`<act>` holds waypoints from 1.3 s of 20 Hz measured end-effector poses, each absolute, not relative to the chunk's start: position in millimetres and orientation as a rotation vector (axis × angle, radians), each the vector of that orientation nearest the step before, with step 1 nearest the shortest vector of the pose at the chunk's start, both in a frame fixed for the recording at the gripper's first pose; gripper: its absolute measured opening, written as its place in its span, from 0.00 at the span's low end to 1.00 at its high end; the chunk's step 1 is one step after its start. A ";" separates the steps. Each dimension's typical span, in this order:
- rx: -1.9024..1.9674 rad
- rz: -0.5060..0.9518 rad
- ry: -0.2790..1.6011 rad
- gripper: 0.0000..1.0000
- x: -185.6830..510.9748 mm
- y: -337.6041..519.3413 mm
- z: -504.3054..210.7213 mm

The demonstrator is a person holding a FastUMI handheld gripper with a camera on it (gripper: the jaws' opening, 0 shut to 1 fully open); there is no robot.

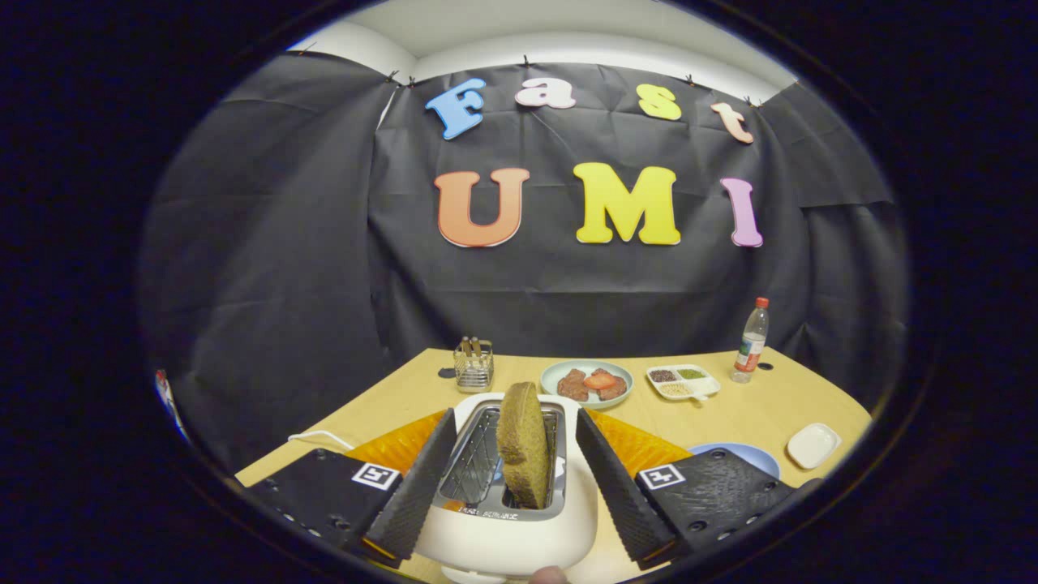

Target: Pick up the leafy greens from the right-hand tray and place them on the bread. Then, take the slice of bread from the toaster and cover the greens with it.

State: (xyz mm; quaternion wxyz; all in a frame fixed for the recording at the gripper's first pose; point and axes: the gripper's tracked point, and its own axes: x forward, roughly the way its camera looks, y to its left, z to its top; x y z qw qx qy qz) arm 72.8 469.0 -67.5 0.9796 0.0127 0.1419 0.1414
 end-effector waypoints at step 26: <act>0.244 0.321 0.224 0.03 73.5 427.8 6.2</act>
